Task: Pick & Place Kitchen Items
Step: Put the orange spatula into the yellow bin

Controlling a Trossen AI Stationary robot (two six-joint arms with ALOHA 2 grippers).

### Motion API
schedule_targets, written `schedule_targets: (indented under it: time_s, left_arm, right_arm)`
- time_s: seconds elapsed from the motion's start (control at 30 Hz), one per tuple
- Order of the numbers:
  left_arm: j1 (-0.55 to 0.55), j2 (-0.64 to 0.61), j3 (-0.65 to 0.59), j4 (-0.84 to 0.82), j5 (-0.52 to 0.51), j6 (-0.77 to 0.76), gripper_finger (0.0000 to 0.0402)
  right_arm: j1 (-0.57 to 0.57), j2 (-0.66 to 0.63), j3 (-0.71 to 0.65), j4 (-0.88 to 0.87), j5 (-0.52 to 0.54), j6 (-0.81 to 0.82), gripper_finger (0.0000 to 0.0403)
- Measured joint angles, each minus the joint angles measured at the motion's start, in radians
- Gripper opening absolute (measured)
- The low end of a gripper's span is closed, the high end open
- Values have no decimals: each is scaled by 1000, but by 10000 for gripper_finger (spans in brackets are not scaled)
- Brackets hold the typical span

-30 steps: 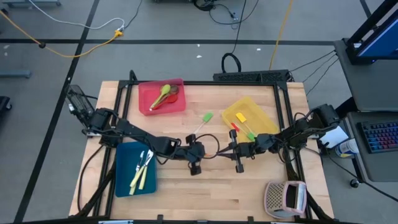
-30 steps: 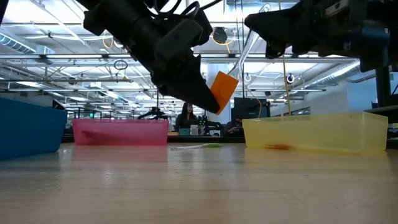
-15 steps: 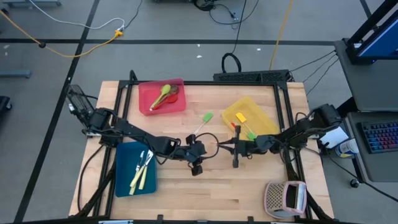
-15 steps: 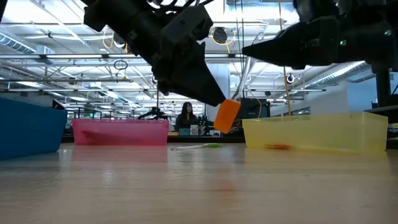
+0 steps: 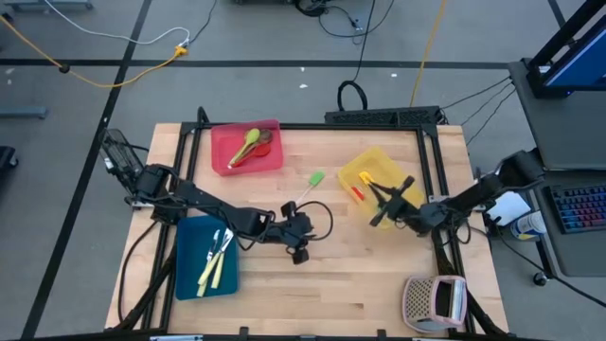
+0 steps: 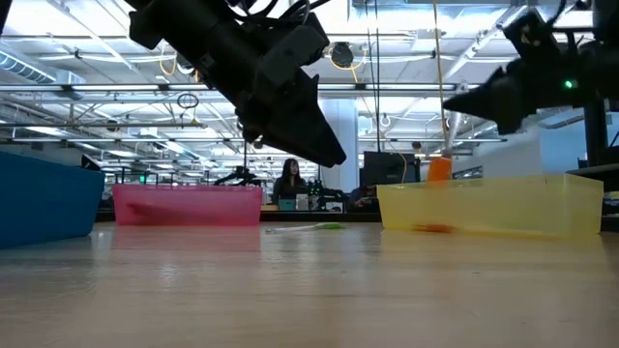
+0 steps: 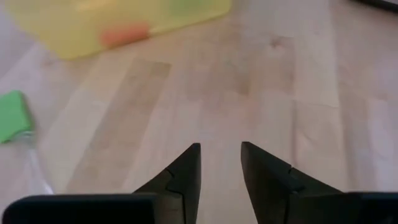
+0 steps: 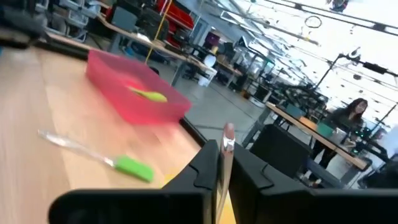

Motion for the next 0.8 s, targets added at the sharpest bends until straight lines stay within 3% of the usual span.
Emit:
schedule_targets:
  time_s: [0.23, 0.5, 0.8]
  left_arm:
    - [7, 0, 0, 2, -43, 27, 120]
    - [36, 1, -1, 10, -43, 26, 120]
    - [53, 2, -1, 19, -42, 12, 120]
  right_arm:
    - [-50, -71, -137, 7, 4, 175, 24]
    - [-85, -69, -135, -127, -61, 341, 30]
    - [-85, -70, -136, -217, -61, 422, 117]
